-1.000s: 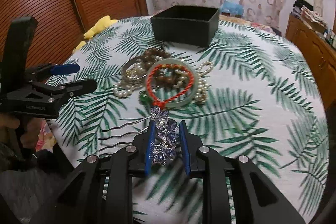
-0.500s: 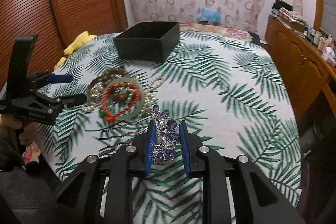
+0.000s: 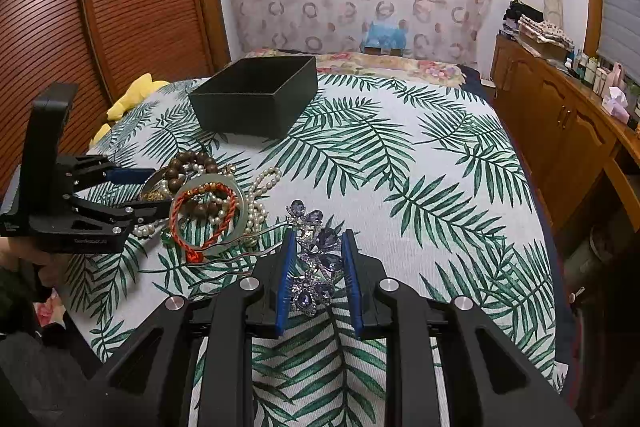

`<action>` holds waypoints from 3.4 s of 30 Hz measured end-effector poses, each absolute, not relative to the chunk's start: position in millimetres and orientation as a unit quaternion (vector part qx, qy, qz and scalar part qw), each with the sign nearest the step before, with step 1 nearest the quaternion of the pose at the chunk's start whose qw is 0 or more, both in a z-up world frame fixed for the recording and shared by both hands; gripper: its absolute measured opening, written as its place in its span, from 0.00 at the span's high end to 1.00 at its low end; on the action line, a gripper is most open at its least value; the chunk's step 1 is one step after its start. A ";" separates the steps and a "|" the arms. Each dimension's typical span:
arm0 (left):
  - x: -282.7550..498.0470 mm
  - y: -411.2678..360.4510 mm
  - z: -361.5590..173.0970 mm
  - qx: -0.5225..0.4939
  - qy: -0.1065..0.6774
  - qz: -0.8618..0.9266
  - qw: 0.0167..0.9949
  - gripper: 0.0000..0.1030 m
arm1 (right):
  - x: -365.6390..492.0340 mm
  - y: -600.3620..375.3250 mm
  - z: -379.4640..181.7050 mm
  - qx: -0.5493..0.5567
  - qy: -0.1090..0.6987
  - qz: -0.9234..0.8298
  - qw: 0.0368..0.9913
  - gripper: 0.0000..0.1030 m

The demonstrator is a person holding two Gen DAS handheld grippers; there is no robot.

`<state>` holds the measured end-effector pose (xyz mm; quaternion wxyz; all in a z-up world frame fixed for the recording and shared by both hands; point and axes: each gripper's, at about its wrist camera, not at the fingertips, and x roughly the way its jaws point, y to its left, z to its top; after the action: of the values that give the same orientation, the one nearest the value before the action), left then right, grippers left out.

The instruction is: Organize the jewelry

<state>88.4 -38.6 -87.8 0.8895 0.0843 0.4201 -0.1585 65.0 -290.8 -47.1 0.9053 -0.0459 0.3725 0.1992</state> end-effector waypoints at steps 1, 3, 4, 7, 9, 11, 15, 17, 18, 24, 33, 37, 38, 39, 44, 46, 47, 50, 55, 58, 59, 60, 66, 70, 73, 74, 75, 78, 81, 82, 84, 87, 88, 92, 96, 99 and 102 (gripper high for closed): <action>87.8 -38.2 -87.8 0.085 0.419 -0.159 0.890 0.46 | 65.2 -290.9 -46.8 -0.046 0.372 0.199 0.906 0.76; 85.8 -36.2 -86.5 0.081 0.415 -0.159 0.892 0.46 | 65.1 -290.6 -46.5 -0.046 0.372 0.199 0.906 0.76; 84.8 -34.6 -84.8 0.076 0.413 -0.160 0.893 0.46 | 64.6 -290.5 -46.5 -0.046 0.372 0.199 0.906 0.76; 79.8 -29.2 -75.4 0.072 0.408 -0.161 0.896 0.46 | 64.4 -291.2 -45.7 -0.047 0.371 0.198 0.906 0.76; 76.0 -25.8 -66.9 0.071 0.400 -0.160 0.900 0.46 | 64.9 -291.8 -45.4 -0.046 0.370 0.197 0.907 0.76; 73.2 -22.7 -59.2 0.067 0.392 -0.160 0.903 0.47 | 65.0 -292.1 -44.9 -0.046 0.369 0.196 0.907 0.76; 69.4 -20.8 -46.9 0.067 0.380 -0.156 0.909 0.47 | 65.5 -291.9 -44.6 -0.046 0.369 0.196 0.907 0.76; 68.5 -19.1 -41.6 0.068 0.374 -0.154 0.912 0.47 | 65.9 -291.2 -43.7 -0.047 0.368 0.196 0.908 0.76; 68.6 -19.6 -39.8 0.075 0.376 -0.148 0.912 0.47 | 66.5 -290.4 -42.9 -0.047 0.368 0.196 0.908 0.76; 73.8 -7.4 -34.9 0.100 0.378 -0.114 0.913 0.47 | 67.8 -287.9 -38.3 -0.050 0.363 0.195 0.910 0.76; 85.1 19.2 -60.6 0.107 0.393 -0.053 0.912 0.47 | 67.7 -281.3 -40.9 -0.053 0.365 0.198 0.908 0.76; 82.6 23.5 -75.3 0.106 0.406 -0.048 0.906 0.47 | 66.2 -279.6 -40.9 -0.054 0.365 0.200 0.908 0.76; 79.8 24.8 -76.9 0.104 0.408 -0.049 0.906 0.47 | 66.2 -279.2 -40.9 -0.054 0.366 0.200 0.907 0.76; 77.5 26.1 -77.5 0.101 0.411 -0.050 0.905 0.47 | 66.3 -278.7 -41.1 -0.055 0.366 0.200 0.907 0.76; 64.8 33.1 -71.1 0.081 0.411 -0.066 0.906 0.46 | 66.9 -276.0 -41.9 -0.056 0.367 0.202 0.906 0.76; 61.4 40.3 -63.6 0.059 0.406 -0.076 0.909 0.46 | 66.9 -274.7 -42.4 -0.057 0.367 0.204 0.906 0.76; 60.7 44.3 -60.2 0.049 0.403 -0.079 0.910 0.46 | 66.9 -274.1 -42.6 -0.057 0.367 0.204 0.906 0.76; 65.3 54.1 -56.5 0.046 0.402 -0.067 0.912 0.47 | 66.4 -272.3 -42.2 -0.058 0.366 0.205 0.906 0.76; 77.5 69.1 -69.9 0.031 0.431 -0.074 0.899 0.67 | 65.5 -271.0 -43.0 -0.059 0.367 0.207 0.905 0.76; 83.6 74.2 -80.9 0.029 0.448 -0.073 0.891 0.77 | 65.0 -270.6 -44.0 -0.059 0.368 0.207 0.905 0.76; 84.0 75.8 -83.5 0.028 0.450 -0.075 0.890 0.78 | 65.0 -270.6 -44.2 -0.058 0.368 0.207 0.905 0.76; 84.0 74.8 -85.2 0.029 0.451 -0.079 0.888 0.78 | 65.0 -270.5 -44.2 -0.059 0.368 0.207 0.905 0.76; 81.0 71.6 -88.8 0.038 0.447 -0.085 0.890 0.96 | 64.1 -270.5 -45.2 -0.059 0.368 0.208 0.904 0.76; 75.7 71.3 -80.7 0.038 0.431 -0.073 0.898 0.96 | 63.8 -270.3 -45.3 -0.060 0.368 0.208 0.904 0.76; 72.8 72.2 -66.0 0.034 0.410 -0.060 0.909 0.96 | 63.9 -270.3 -45.2 -0.060 0.368 0.208 0.904 0.76; 71.9 71.3 -59.8 0.039 0.401 -0.052 0.914 0.96 | 63.9 -270.3 -45.1 -0.060 0.368 0.208 0.904 0.76; 70.4 70.3 -51.9 0.043 0.390 -0.046 0.919 0.96 | 63.9 -270.3 -45.1 -0.059 0.368 0.208 0.904 0.76; 68.0 67.4 -31.7 0.047 0.369 -0.046 0.927 0.96 | 63.8 -270.2 -44.8 -0.059 0.368 0.208 0.905 0.76; 67.8 62.6 -18.3 0.049 0.357 -0.052 0.931 0.96 | 64.7 -269.5 -43.9 -0.058 0.366 0.208 0.905 0.76; 68.3 61.1 -16.2 0.050 0.355 -0.054 0.932 0.96 | 65.8 -269.2 -43.3 -0.057 0.365 0.208 0.906 0.76; 70.7 57.8 -13.7 0.050 0.353 -0.056 0.933 0.96 | 68.2 -268.0 -40.4 -0.056 0.361 0.209 0.907 0.76; 76.5 52.8 -15.9 0.048 0.355 -0.062 0.932 0.96 | 74.3 -266.3 -34.8 -0.056 0.356 0.210 0.909 0.76; 78.1 52.1 -16.5 0.046 0.355 -0.063 0.932 0.96 | 77.9 -265.2 -32.2 -0.056 0.354 0.211 0.910 0.76; 87.7 47.5 -18.1 0.041 0.352 -0.069 0.932 0.96 | 97.2 -258.0 -20.1 -0.058 0.340 0.215 0.914 0.76; 99.6 42.6 -17.5 0.036 0.348 -0.074 0.934 0.96 | 124.8 -243.6 -9.5 -0.062 0.327 0.223 0.916 0.76; 109.2 38.7 -16.4 0.037 0.344 -0.076 0.935 0.96 | 151.8 -229.3 -4.8 -0.065 0.319 0.225 0.918 0.76; 121.0 37.2 -15.4 0.037 0.342 -0.078 0.936 0.96 | 177.4 -217.9 -3.7 -0.063 0.320 0.223 0.918 0.76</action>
<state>121.0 37.2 -15.4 0.9356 0.0375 0.3423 -0.0778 177.4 -217.9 -3.7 0.9185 -0.0629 0.3204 0.2232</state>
